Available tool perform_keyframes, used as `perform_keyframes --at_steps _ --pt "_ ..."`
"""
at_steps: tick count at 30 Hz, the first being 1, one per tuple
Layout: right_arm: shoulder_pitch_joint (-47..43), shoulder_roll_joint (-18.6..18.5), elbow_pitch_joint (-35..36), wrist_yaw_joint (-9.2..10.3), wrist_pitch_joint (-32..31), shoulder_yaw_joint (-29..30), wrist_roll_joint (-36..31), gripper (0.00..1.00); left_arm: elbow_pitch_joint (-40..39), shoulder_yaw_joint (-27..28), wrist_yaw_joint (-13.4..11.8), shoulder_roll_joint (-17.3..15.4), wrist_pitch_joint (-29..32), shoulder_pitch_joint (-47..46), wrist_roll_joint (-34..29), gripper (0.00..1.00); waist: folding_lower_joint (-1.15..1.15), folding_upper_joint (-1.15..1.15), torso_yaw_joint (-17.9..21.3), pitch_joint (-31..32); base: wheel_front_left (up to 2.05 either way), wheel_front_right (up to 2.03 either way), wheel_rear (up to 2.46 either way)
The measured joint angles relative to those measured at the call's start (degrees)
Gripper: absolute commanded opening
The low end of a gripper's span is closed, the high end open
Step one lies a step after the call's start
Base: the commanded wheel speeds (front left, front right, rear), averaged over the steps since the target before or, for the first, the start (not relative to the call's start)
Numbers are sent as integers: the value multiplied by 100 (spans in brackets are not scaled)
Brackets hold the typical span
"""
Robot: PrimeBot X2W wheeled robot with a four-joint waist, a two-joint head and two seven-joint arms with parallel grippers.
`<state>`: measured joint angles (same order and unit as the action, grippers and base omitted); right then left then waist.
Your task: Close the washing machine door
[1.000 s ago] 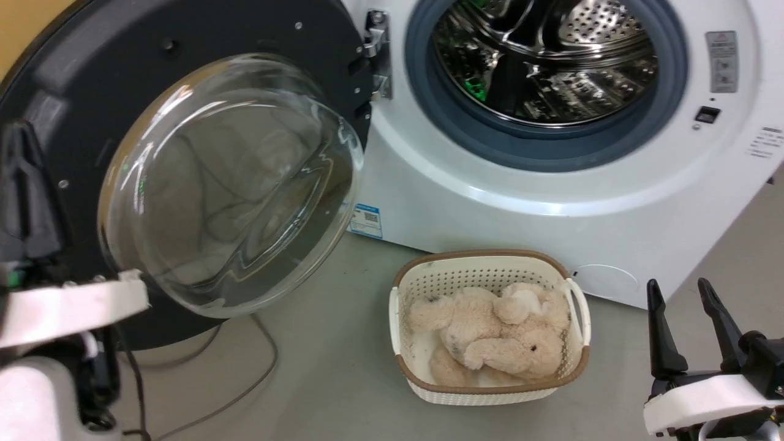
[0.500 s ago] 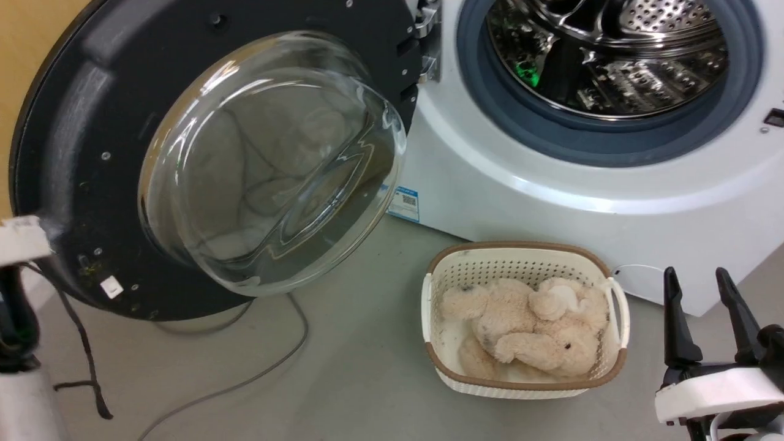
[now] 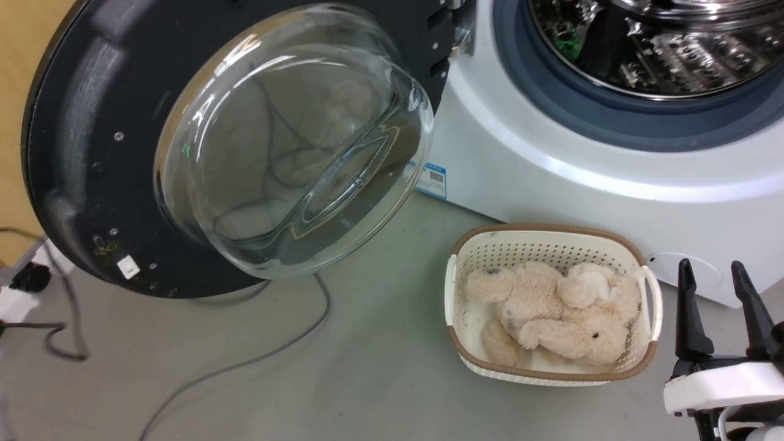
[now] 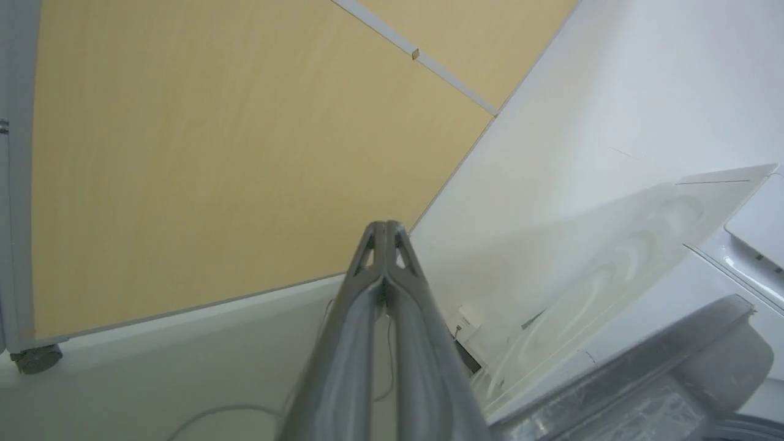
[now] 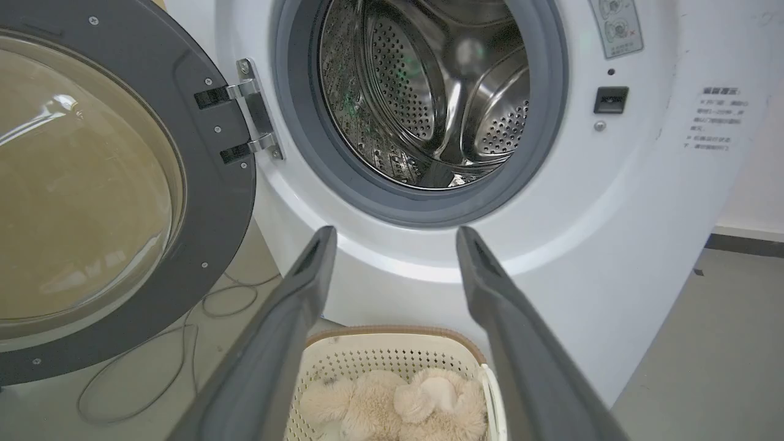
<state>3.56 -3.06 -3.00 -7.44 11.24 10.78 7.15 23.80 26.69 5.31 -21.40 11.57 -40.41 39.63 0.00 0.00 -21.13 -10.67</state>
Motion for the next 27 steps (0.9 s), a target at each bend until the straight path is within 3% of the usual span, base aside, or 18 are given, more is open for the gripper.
perform_keyframes --at_steps 7,13,27 --pt "121 0 -93 0 75 8 -2 100 627 -14 51 -394 1257 -386 842 0 0 0 -77 -161 0 0 0" --pt "191 1 -153 0 158 53 -3 100 516 -281 91 -478 2431 -404 1710 0 0 0 -153 -296 0 0 0" --pt "317 2 -343 0 312 162 34 100 -89 -1109 153 -810 3589 16 2722 0 0 0 -388 -469 0 0 0"
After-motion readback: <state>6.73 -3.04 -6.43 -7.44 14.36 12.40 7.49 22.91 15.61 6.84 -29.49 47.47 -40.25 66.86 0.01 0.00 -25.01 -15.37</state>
